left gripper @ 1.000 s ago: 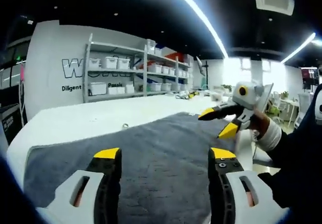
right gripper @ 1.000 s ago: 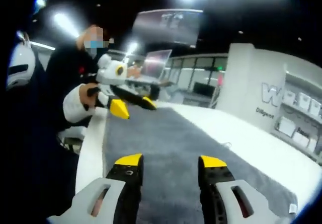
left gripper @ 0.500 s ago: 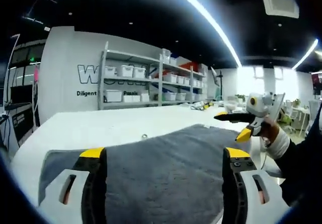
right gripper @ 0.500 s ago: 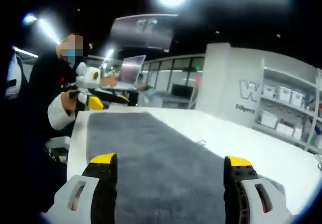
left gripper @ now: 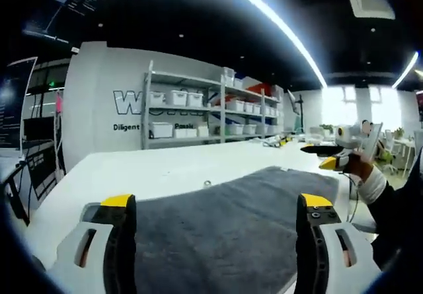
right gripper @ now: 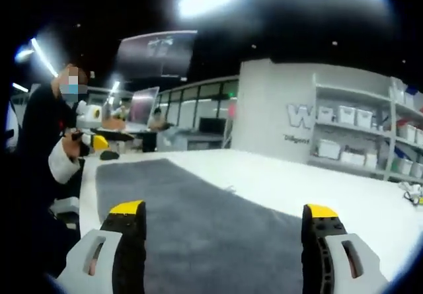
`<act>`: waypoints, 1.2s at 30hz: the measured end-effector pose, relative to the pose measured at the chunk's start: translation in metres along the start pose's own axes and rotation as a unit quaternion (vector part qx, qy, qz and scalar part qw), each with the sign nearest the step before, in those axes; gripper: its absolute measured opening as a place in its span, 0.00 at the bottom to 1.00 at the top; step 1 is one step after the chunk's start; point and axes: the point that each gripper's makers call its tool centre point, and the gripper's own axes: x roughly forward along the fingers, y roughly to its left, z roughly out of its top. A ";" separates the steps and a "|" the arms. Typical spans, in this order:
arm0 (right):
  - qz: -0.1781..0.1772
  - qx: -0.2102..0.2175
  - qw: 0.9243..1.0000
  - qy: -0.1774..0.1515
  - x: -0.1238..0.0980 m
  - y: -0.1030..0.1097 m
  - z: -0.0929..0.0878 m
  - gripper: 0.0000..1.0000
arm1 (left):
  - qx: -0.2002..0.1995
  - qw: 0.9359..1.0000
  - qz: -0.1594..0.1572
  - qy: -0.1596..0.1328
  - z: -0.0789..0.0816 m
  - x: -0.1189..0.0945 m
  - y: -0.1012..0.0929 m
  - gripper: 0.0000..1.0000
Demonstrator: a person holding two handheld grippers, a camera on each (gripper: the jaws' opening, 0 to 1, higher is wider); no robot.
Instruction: Open the folded towel by lifting each exposed corner and separating the folded layers until the towel lies flat within the target outline without major curled edges
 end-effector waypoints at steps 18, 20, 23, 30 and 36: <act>-0.040 -0.002 0.999 -0.005 -0.021 -0.022 0.005 1.00 | 0.021 0.999 0.033 0.012 0.006 -0.013 0.015 0.99; -0.043 -0.006 0.999 -0.001 -0.022 -0.024 0.004 1.00 | 0.023 0.999 0.034 0.014 0.006 -0.014 0.015 0.99; -0.043 -0.007 0.999 0.001 -0.023 -0.025 0.003 1.00 | 0.022 0.999 0.033 0.014 0.007 -0.015 0.015 0.99; -0.047 -0.011 0.999 0.001 -0.030 -0.027 0.003 1.00 | 0.025 0.999 0.035 0.011 0.009 -0.018 0.017 0.98; -0.049 -0.010 0.999 -0.004 -0.031 -0.030 0.005 0.99 | 0.031 0.999 0.037 0.009 0.011 -0.018 0.014 0.98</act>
